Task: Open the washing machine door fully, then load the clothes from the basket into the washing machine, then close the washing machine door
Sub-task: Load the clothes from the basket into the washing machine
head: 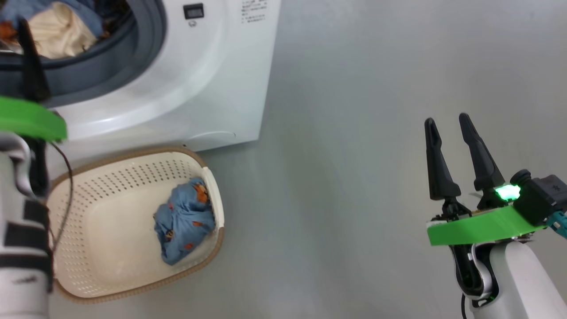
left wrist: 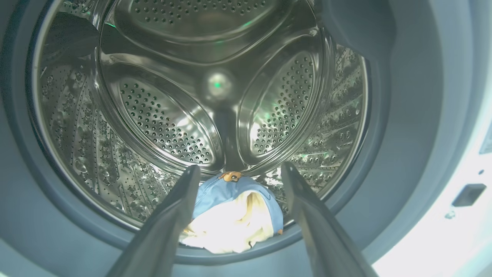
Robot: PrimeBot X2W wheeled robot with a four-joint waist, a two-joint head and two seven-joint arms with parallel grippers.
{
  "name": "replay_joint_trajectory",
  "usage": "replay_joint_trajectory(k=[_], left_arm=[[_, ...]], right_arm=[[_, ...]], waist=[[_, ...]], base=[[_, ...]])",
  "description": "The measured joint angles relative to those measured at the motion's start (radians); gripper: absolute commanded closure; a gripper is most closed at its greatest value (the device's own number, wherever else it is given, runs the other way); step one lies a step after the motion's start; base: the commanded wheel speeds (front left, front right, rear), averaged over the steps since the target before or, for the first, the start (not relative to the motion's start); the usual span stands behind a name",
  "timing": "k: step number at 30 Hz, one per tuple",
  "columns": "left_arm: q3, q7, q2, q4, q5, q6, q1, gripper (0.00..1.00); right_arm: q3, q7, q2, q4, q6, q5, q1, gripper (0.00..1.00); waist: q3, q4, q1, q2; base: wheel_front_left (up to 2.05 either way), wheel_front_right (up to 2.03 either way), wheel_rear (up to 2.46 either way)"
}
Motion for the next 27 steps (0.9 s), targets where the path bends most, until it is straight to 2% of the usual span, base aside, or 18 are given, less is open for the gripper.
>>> replay_joint_trajectory(k=[6,27], left_arm=[[0.022,0.000,-0.037,-0.063,0.050,-0.010,0.140,0.00],[0.127,0.000,-0.122,-0.311,0.093,-0.045,0.560,0.00]], right_arm=[[-0.007,0.000,-0.023,0.005,0.000,0.000,0.028,0.00],[-0.049,0.000,-0.083,0.027,0.000,-0.001,0.177,0.00]], waist=[[-0.053,0.023,0.0000,0.0000],[-0.231,0.110,0.0000,0.0000]], base=[[0.00,0.00,0.00],[0.00,0.00,0.00]])
